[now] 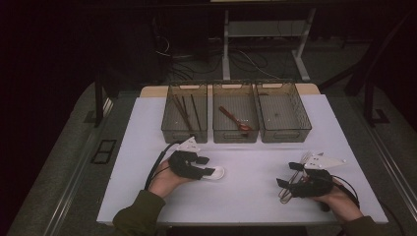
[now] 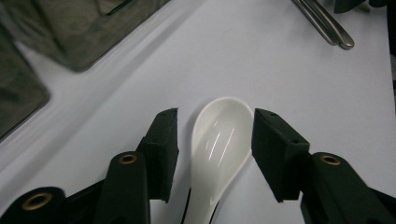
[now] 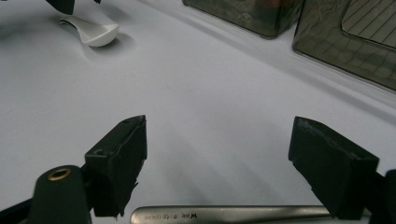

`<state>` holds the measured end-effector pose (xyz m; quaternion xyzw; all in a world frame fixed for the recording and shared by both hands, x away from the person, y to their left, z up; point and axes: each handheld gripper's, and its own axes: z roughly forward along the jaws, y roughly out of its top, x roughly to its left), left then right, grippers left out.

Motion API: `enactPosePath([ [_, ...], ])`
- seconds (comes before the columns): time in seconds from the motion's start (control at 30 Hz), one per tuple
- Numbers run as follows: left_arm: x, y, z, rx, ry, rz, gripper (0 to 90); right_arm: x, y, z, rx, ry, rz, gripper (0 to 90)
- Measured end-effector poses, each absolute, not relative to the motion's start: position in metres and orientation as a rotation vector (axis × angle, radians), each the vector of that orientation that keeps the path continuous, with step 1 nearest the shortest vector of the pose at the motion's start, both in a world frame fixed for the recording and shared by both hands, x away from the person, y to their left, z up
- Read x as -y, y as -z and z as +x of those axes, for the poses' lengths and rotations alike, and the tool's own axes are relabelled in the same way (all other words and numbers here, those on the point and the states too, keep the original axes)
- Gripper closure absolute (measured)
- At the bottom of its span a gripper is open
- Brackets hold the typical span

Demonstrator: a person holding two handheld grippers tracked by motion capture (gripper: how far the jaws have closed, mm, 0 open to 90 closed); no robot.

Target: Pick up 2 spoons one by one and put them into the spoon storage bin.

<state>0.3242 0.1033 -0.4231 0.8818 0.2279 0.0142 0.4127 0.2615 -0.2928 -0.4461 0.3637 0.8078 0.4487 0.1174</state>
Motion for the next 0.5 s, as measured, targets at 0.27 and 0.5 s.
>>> enactPosePath([
  [0.27, -0.092, 0.435, 0.332, -0.547, -0.042, 2.260, 43.1, 0.291, 0.448, 0.263, -2.369, -1.304, 1.073, 19.0],
  [0.5, -0.087, 0.443, 0.333, -0.512, -0.025, 2.302, 42.5, 0.292, 0.448, 0.263, -2.370, -1.304, 1.069, 19.0],
])
